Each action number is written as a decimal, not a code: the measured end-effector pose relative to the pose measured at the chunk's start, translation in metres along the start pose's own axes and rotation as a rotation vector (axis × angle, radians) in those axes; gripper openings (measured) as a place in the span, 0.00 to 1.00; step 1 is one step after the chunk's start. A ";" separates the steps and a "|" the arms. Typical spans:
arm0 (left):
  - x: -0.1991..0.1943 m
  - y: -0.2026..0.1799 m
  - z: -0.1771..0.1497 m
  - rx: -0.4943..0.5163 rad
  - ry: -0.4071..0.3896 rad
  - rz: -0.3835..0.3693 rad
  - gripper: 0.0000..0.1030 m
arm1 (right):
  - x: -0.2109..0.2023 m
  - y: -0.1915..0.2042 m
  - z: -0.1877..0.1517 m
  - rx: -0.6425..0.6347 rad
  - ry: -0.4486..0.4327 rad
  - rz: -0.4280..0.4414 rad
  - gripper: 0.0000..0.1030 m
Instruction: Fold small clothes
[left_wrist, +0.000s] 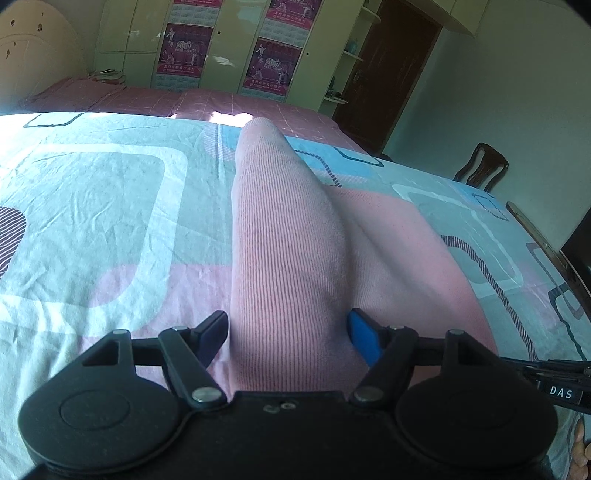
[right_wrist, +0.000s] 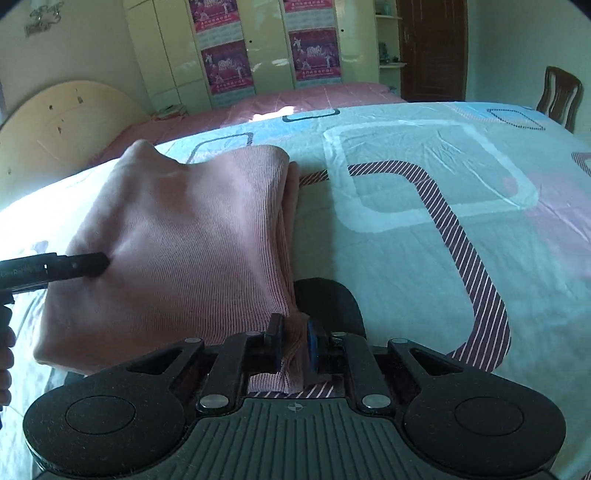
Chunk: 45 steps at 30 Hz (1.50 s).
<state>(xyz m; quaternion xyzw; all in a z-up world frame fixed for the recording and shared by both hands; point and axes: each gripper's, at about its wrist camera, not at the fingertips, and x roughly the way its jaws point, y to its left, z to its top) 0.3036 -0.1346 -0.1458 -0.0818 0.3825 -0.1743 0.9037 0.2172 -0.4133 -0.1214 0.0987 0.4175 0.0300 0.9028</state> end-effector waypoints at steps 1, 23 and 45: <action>-0.003 0.000 0.003 0.000 0.000 -0.004 0.69 | 0.000 0.002 0.001 -0.018 0.006 -0.003 0.12; 0.053 0.021 0.060 -0.079 -0.076 0.083 0.53 | 0.095 0.022 0.100 0.039 -0.082 -0.027 0.12; 0.068 0.021 0.079 -0.016 -0.081 0.175 0.63 | 0.118 0.021 0.112 -0.055 -0.163 -0.060 0.12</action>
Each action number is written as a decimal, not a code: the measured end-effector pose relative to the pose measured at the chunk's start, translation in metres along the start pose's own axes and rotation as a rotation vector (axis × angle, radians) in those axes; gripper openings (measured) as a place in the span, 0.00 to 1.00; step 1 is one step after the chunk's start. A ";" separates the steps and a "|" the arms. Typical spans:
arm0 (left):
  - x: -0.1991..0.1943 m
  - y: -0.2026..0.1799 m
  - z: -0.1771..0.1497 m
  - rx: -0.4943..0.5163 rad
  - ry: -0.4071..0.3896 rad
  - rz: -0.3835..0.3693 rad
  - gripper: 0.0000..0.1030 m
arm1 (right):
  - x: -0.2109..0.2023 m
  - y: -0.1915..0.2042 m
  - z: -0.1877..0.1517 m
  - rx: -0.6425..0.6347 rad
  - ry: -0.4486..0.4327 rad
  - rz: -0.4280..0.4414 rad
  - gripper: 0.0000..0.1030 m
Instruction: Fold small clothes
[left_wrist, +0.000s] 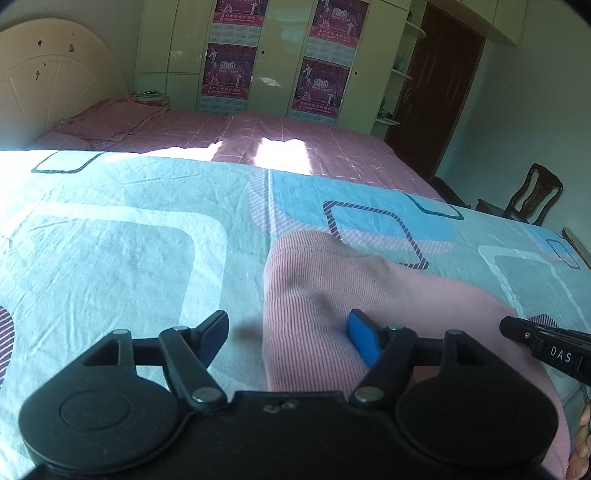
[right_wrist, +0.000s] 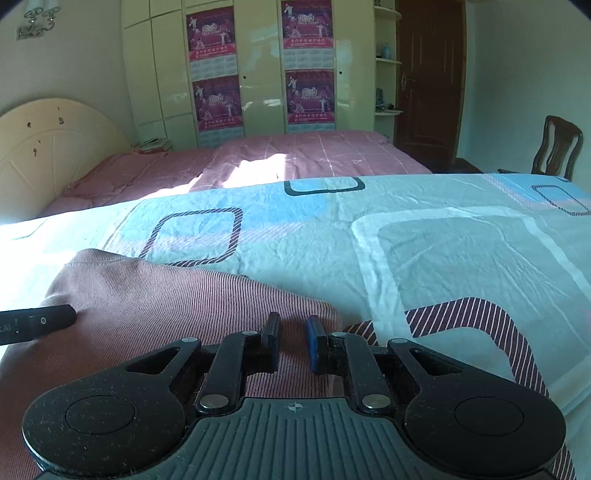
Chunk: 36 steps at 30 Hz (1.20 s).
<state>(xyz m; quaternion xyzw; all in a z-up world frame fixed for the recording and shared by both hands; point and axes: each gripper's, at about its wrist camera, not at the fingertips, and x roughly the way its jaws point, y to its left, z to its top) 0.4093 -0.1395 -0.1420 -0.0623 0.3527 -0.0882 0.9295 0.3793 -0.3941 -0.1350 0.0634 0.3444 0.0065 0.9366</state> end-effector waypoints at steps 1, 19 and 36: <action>-0.009 -0.001 0.001 0.004 -0.011 -0.007 0.61 | -0.009 0.000 0.002 0.000 -0.008 0.014 0.12; -0.073 -0.018 -0.043 0.063 0.041 0.007 0.61 | -0.075 -0.011 -0.041 0.059 0.073 0.043 0.13; -0.121 -0.027 -0.073 0.111 0.052 -0.039 0.60 | -0.151 0.000 -0.079 -0.067 0.039 0.136 0.13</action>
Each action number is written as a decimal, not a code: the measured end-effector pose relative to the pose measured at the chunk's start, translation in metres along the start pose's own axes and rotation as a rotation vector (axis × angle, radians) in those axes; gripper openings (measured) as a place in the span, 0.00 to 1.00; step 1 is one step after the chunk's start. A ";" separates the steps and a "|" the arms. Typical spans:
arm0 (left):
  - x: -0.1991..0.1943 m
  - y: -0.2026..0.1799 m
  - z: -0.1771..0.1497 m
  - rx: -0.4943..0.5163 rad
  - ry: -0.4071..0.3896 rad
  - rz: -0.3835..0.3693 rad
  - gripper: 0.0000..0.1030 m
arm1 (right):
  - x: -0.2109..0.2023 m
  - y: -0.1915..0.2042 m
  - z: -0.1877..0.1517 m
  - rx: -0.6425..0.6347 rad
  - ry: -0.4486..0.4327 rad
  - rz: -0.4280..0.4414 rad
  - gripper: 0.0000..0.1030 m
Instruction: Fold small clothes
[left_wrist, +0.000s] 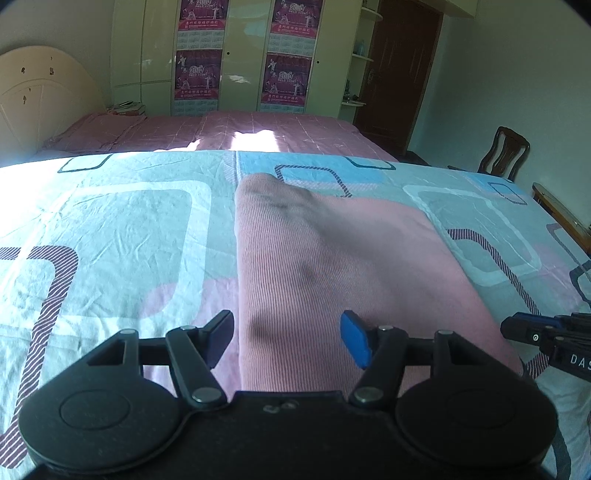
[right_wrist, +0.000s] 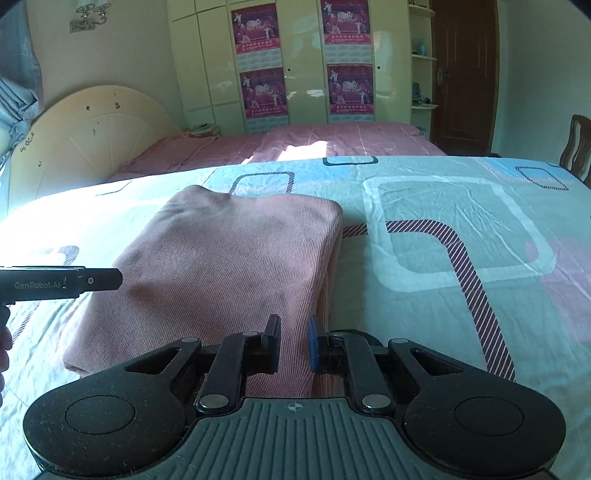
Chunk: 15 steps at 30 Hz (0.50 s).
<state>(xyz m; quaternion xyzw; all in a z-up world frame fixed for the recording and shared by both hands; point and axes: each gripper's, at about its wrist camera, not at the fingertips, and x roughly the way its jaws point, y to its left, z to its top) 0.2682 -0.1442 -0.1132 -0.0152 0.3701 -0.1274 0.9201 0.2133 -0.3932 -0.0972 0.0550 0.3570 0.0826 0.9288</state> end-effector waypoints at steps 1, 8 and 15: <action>0.002 -0.001 -0.004 0.000 0.011 -0.007 0.60 | -0.001 0.002 -0.002 -0.014 0.004 -0.001 0.13; 0.014 -0.003 -0.016 -0.003 0.043 0.002 0.62 | 0.021 -0.008 -0.020 -0.031 0.110 -0.047 0.13; 0.017 -0.002 -0.018 -0.001 0.057 -0.005 0.65 | 0.021 -0.016 -0.029 -0.023 0.146 -0.017 0.13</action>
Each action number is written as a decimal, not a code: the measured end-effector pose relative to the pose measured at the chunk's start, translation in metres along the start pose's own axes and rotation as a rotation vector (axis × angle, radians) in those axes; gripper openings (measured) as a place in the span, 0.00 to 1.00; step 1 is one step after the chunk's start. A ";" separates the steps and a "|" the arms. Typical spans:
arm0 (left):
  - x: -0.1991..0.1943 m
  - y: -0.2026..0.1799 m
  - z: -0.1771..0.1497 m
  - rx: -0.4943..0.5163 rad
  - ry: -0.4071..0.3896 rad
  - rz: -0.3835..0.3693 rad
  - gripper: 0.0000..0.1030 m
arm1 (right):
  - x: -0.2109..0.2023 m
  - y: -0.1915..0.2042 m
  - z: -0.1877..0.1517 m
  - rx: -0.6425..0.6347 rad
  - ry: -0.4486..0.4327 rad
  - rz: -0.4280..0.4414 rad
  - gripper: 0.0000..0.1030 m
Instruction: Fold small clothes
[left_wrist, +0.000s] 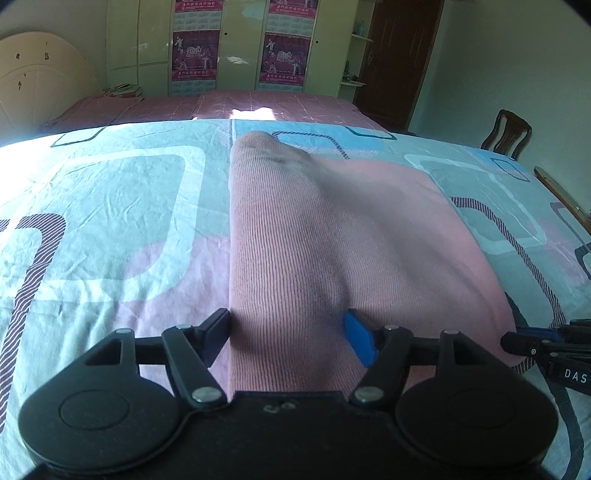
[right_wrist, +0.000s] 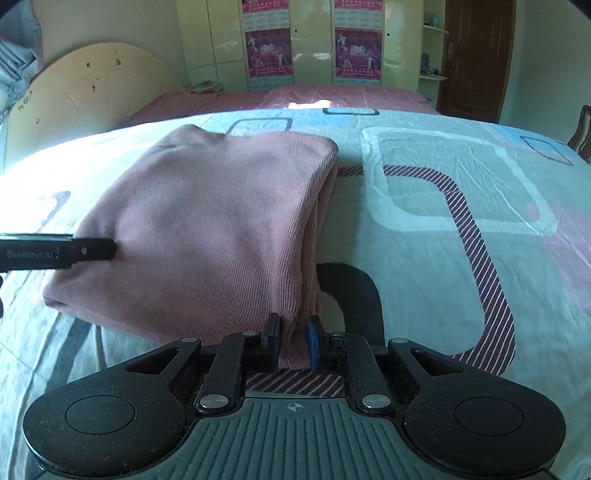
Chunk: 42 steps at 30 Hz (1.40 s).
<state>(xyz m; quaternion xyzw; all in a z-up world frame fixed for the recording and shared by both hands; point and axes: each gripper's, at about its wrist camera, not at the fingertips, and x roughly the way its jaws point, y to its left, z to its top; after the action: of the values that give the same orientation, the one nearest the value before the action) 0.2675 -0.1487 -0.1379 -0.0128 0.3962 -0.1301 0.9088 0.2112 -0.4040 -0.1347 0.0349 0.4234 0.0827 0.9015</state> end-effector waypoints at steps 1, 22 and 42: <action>-0.001 0.001 0.000 -0.008 0.002 -0.006 0.65 | 0.000 -0.002 0.001 0.012 0.004 0.007 0.13; 0.039 0.014 0.058 -0.095 0.040 -0.061 0.86 | 0.042 -0.036 0.078 0.235 -0.025 0.168 0.68; 0.056 0.024 0.058 -0.152 0.044 -0.181 0.42 | 0.075 -0.050 0.074 0.411 0.014 0.325 0.22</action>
<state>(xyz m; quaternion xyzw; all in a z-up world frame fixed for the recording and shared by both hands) 0.3518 -0.1439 -0.1412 -0.1147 0.4218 -0.1814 0.8809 0.3210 -0.4394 -0.1513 0.2843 0.4262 0.1392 0.8475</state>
